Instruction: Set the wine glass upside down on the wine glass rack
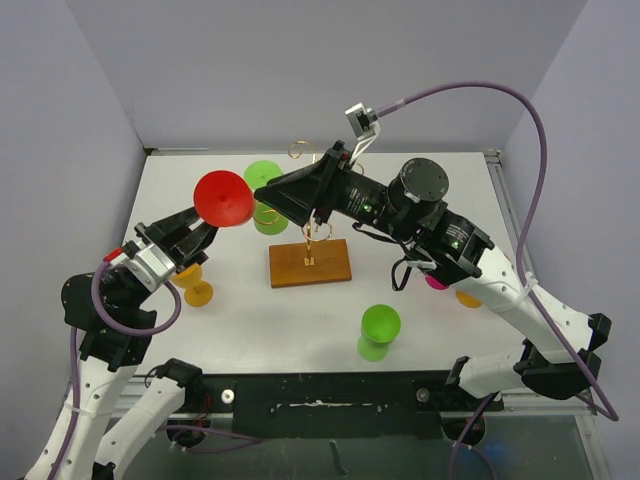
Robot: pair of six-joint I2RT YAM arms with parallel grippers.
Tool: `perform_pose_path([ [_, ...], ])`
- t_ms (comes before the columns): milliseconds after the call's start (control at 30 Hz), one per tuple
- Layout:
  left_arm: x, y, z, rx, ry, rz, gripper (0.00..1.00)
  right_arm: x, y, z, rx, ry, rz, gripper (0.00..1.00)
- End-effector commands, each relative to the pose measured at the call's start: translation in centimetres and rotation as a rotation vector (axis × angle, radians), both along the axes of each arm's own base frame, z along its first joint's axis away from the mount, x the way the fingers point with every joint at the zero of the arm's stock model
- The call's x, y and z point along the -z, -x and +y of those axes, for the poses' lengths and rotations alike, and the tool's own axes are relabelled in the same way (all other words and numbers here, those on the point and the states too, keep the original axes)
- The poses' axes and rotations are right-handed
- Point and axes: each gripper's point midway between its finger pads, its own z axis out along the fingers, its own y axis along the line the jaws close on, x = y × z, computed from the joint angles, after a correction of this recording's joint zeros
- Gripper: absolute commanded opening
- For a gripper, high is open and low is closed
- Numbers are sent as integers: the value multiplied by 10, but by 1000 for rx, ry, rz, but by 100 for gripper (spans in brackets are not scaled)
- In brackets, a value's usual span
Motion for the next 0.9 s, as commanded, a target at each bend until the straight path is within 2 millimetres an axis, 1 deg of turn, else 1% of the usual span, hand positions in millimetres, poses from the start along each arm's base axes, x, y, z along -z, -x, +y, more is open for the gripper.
perform_pose_path([
  [0, -14, 5, 2, -8, 20, -60, 0, -23, 19, 5, -89, -43, -70, 52],
  [67, -12, 6, -1, 12, 6, -59, 0, -21, 18, 11, -102, -32, -63, 51],
  [133, -11, 8, -3, 26, -7, -60, 0, -20, 19, 15, -121, -33, -61, 49],
  [267, -9, 12, -5, 43, -22, -66, 0, -18, 20, 20, -141, -28, -51, 40],
  [367, -8, 15, -7, 55, -29, -73, 0, -17, 21, 22, -154, -28, -31, 33],
  [467, -8, 16, -7, 59, -33, -78, 0, -16, 22, 24, -169, -27, -7, 21],
  [533, -9, 19, -6, 58, -33, -86, 0, -15, 21, 25, -176, -25, 16, 8],
  [567, -9, 20, -5, 56, -32, -88, 1, -15, 20, 25, -179, -27, 25, 3],
  [600, -10, 21, -4, 53, -29, -91, 5, -17, 21, 24, -183, -31, 30, 0],
  [700, -13, 24, 0, 37, -8, -95, 20, -24, 22, 21, -187, -52, 24, 0],
  [800, -19, 28, 10, 4, 40, -100, 42, -37, 27, 12, -177, -87, -22, 0],
  [833, -21, 30, 15, -11, 62, -96, 48, -41, 27, 8, -166, -98, -39, 0],
  [867, -21, 34, 20, -24, 84, -95, 52, -44, 26, 3, -145, -102, -54, 0],
])
